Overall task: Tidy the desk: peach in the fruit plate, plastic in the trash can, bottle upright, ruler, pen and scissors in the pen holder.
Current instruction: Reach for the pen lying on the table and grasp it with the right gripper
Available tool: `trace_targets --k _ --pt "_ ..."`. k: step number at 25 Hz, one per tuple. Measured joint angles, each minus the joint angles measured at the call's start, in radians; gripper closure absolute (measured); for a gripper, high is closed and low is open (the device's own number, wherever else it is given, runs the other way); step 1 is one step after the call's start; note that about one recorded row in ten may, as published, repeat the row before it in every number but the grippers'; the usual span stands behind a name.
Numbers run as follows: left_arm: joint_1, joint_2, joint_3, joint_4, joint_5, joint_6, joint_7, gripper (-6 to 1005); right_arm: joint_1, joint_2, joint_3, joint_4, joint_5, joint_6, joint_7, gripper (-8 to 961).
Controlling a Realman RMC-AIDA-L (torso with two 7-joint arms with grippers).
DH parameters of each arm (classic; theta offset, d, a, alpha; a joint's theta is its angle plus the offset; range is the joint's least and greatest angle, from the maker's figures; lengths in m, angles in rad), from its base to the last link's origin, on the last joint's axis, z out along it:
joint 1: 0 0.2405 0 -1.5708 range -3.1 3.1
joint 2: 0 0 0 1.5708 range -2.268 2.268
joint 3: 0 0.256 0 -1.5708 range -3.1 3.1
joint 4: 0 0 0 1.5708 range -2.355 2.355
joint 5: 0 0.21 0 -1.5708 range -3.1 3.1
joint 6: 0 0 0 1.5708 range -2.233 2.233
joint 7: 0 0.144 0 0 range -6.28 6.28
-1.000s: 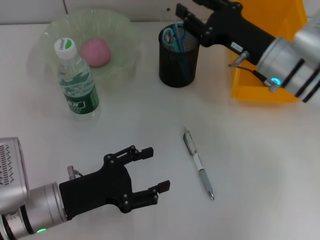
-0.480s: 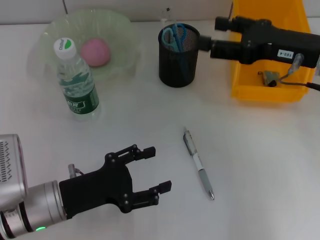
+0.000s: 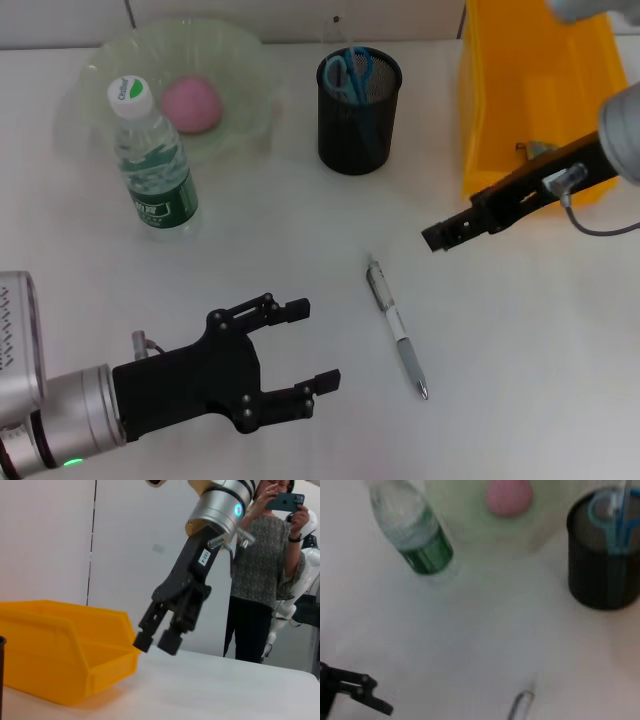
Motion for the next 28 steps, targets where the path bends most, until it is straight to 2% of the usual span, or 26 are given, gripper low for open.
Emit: trace_targets --k 4,10,14,17,20,22,28 --pt "0.0 0.0 0.001 0.004 0.003 -0.002 0.001 198 0.06 0.001 -0.115 -0.002 -0.111 -0.024 0.155 121" --pt "0.001 0.0 0.004 0.012 0.012 -0.004 0.008 198 0.094 0.007 -0.212 0.11 -0.126 0.057 0.217 121" --pt "0.001 0.0 0.004 0.012 0.012 -0.004 0.008 198 0.099 0.008 -0.234 0.169 -0.104 0.112 0.22 121" --pt "0.043 0.001 0.005 0.05 0.012 -0.004 0.012 198 0.113 0.008 -0.248 0.222 -0.09 0.152 0.222 120" --pt "0.043 0.001 0.005 0.05 0.012 -0.004 0.012 198 0.133 0.008 -0.268 0.271 -0.09 0.18 0.224 120" --pt "0.066 0.001 0.005 0.074 0.012 -0.001 0.012 198 0.15 0.008 -0.283 0.309 -0.09 0.201 0.224 120" --pt "0.067 0.001 0.005 0.072 0.012 -0.001 0.012 198 0.194 0.008 -0.315 0.394 -0.087 0.25 0.226 121"
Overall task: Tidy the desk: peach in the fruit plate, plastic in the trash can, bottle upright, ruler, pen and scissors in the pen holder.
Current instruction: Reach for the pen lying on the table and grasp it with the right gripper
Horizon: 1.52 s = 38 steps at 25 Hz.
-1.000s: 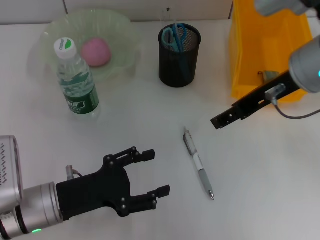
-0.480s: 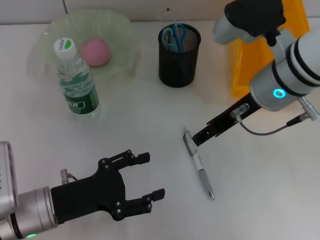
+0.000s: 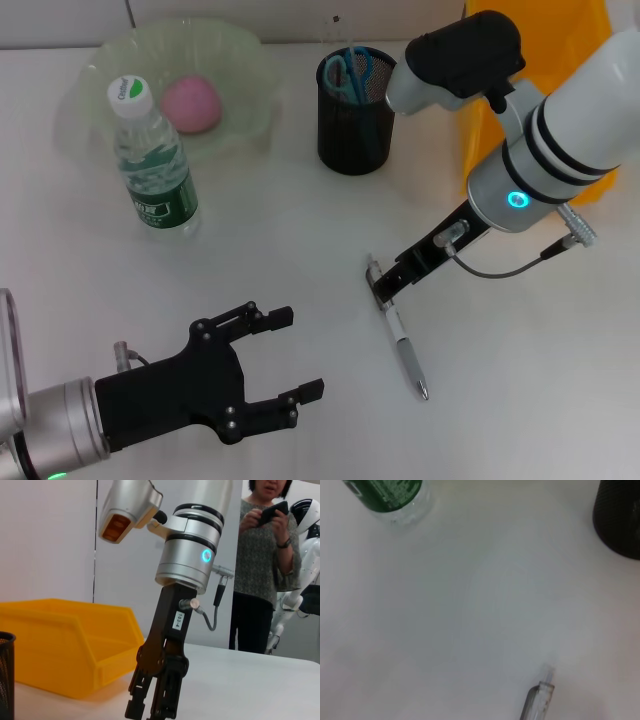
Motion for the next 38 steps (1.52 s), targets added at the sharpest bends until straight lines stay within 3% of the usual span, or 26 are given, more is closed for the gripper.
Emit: trace_targets --k 12,27,32,38 --pt "0.0 -0.002 0.0 -0.003 0.0 0.0 0.0 198 0.065 0.0 -0.044 0.12 0.024 0.06 0.001 122" --pt "0.001 -0.002 0.0 -0.007 0.0 -0.001 0.0 198 0.072 0.0 -0.045 0.127 0.036 0.072 0.002 179" --pt "0.002 -0.002 0.0 -0.006 0.0 -0.002 0.0 198 0.076 0.0 -0.053 0.131 0.036 0.074 0.002 355" --pt "0.002 -0.002 0.0 -0.004 0.0 -0.003 0.0 198 0.101 0.0 -0.076 0.167 0.053 0.085 0.002 429"
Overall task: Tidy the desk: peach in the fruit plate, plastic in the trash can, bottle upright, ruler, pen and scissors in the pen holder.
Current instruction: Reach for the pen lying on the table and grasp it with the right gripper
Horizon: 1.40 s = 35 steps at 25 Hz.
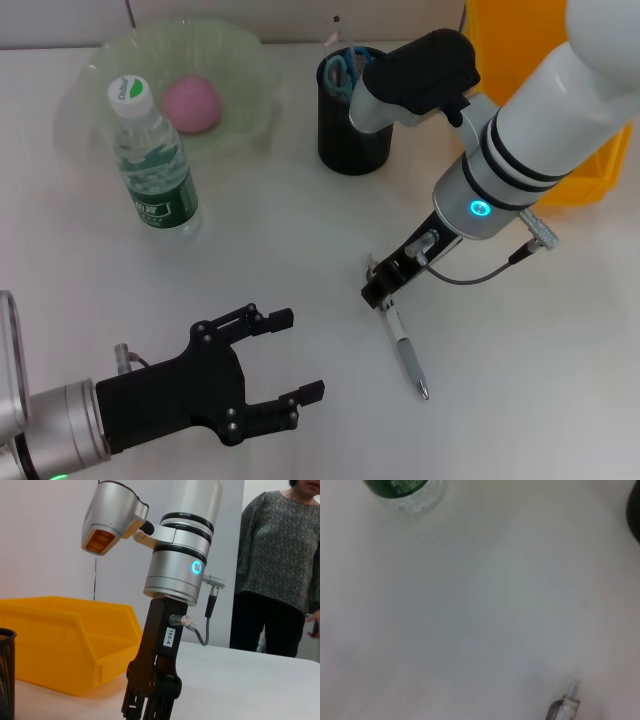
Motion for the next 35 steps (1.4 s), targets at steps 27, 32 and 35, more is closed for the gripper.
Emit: trace_targets --k 27,32,35 --pt "0.008 -0.001 0.0 0.0 0.0 0.0 0.002 198 0.021 0.0 -0.015 0.03 0.007 0.002 0.0 598" --pt "0.008 -0.002 0.0 -0.001 0.0 0.0 0.003 198 0.022 0.0 -0.016 0.036 0.007 0.003 0.0 653" --pt "0.008 -0.002 0.0 0.0 0.0 0.0 0.003 198 0.024 0.0 -0.017 0.04 0.009 0.003 0.0 654"
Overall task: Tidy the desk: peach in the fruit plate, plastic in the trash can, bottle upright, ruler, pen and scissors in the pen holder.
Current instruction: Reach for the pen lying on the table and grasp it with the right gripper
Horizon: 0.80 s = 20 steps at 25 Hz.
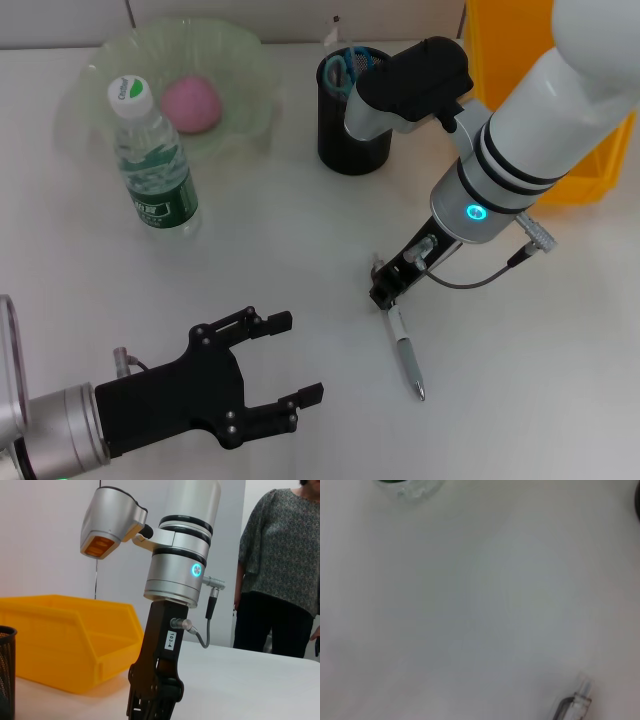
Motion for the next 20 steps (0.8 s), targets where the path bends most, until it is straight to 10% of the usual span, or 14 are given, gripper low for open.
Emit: trace_targets --k 20 --pt "0.0 0.0 -0.002 0.0 0.0 -0.002 0.0 198 0.009 0.0 -0.014 0.004 0.021 -0.006 -0.002 780"
